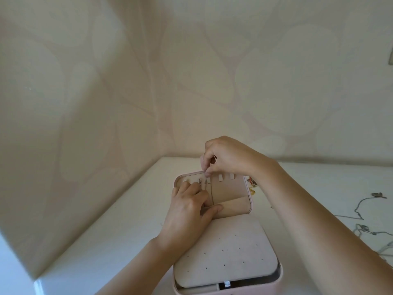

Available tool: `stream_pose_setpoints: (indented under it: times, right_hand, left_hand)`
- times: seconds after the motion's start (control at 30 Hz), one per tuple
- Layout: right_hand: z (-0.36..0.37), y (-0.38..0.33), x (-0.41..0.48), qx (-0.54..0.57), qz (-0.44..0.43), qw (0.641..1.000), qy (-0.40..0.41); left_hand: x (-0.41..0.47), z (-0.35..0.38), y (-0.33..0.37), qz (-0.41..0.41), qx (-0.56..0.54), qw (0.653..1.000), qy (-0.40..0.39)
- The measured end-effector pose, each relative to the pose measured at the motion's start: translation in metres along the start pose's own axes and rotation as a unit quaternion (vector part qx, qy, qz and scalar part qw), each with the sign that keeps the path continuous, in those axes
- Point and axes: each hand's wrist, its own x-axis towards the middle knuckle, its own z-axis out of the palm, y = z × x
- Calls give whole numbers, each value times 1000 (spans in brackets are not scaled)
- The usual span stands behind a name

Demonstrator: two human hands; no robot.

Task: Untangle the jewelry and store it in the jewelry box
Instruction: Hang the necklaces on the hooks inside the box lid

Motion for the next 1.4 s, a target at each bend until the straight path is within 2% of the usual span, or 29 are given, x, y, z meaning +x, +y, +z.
stream_pose_setpoints:
  times: [0.23,0.4,0.67,0.9,1.0,1.07,1.13,1.23,1.3,1.4]
  right_hand:
    - [2,4,1,-15,0,1000,-24]
    - [2,2,0,53,7,998,20]
    - [10,10,-2,120,53,991,-31]
    - [11,25,-12,141,82,986,39]
    - [-5,56,-42,188,126,970,85]
    - [-9,83,-69,177,168,965,93]
    - [-10,107,-100,161,216,960,77]
    - [-9,131,-133,144,284,948,10]
    - [-4,136,-143,130,314,940,-38]
    - [1,126,-147,106,334,935,-56]
  left_hand:
    - [0,-2,1,-2,-3,1000,3]
    - [1,-3,2,-5,-4,1000,-5]
    - [1,-4,3,-2,6,1000,-22]
    - [2,-5,3,-28,-10,997,-73]
    - [3,-5,1,-47,-9,996,-78]
    - [4,-5,1,-59,-7,994,-90]
    - [5,-5,2,-71,-5,991,-111]
    - [7,-7,4,-97,-20,986,-136]
    - [6,-8,6,-115,-30,983,-143]
    - [7,-9,8,-136,-29,977,-161]
